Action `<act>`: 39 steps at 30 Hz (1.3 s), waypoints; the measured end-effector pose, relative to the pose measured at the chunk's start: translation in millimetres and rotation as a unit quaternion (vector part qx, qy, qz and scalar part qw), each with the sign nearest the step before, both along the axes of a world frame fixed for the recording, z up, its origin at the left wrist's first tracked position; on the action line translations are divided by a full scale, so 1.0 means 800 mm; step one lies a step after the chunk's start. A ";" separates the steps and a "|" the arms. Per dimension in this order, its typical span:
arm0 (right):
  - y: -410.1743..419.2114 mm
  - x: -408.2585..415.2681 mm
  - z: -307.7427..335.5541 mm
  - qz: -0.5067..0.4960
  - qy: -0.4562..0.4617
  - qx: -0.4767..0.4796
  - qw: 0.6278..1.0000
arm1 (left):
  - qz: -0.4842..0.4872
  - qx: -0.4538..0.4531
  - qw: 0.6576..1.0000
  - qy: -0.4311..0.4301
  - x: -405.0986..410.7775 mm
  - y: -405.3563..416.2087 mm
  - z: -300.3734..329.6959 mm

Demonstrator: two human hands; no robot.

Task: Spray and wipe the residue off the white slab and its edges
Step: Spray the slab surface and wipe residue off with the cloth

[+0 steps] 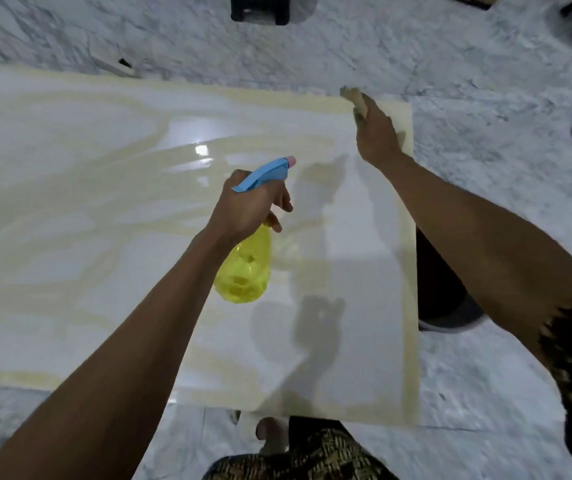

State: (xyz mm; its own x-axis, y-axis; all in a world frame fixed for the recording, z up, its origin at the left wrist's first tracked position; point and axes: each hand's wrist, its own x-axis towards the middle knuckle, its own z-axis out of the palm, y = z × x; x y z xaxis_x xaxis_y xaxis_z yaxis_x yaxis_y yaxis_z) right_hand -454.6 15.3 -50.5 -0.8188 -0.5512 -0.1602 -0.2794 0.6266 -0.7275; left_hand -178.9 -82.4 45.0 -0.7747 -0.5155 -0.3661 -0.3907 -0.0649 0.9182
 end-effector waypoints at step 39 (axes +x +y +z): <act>0.057 0.254 0.042 -0.170 -0.295 -0.114 0.933 | 0.056 -0.011 0.998 0.026 0.158 -0.038 0.010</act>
State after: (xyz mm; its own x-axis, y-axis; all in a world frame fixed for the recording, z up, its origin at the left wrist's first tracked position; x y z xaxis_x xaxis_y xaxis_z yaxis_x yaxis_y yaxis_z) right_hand -251.2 60.6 -17.2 -0.7592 -0.3504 -0.5485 0.3987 0.4157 -0.8175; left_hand -52.3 -112.7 52.7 -0.7295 -0.6077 -0.3139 -0.3338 -0.0842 0.9389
